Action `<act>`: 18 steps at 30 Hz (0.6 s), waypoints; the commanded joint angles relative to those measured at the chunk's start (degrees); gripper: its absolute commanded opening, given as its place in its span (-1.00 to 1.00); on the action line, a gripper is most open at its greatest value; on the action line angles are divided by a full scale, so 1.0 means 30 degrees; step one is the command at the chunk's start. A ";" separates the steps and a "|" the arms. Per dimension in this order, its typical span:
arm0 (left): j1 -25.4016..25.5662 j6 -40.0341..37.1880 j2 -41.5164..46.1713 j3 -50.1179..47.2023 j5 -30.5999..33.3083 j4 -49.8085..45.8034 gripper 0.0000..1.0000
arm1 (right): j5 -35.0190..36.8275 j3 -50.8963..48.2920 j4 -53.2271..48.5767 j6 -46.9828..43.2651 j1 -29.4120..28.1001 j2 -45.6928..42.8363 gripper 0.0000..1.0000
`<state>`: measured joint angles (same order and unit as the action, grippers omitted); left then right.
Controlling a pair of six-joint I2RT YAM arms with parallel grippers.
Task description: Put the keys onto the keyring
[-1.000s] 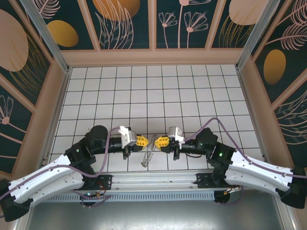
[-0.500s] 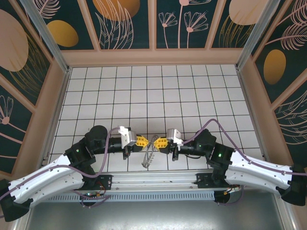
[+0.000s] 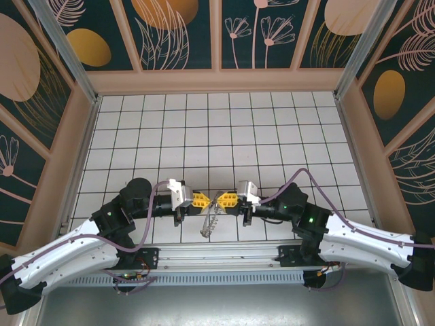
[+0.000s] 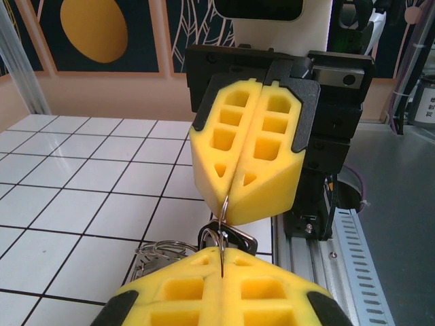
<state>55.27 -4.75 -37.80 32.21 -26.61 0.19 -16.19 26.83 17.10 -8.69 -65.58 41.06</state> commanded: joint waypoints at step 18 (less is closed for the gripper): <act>0.0056 -0.0188 0.0237 0.0104 -0.0288 0.0963 -1.00 | -0.0435 0.0110 0.0890 0.0192 -0.0303 0.0082 -1.00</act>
<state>55.27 -4.75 -37.80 32.21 -26.61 0.19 -16.56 26.83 17.23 -8.64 -65.73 41.67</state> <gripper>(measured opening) 0.046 0.059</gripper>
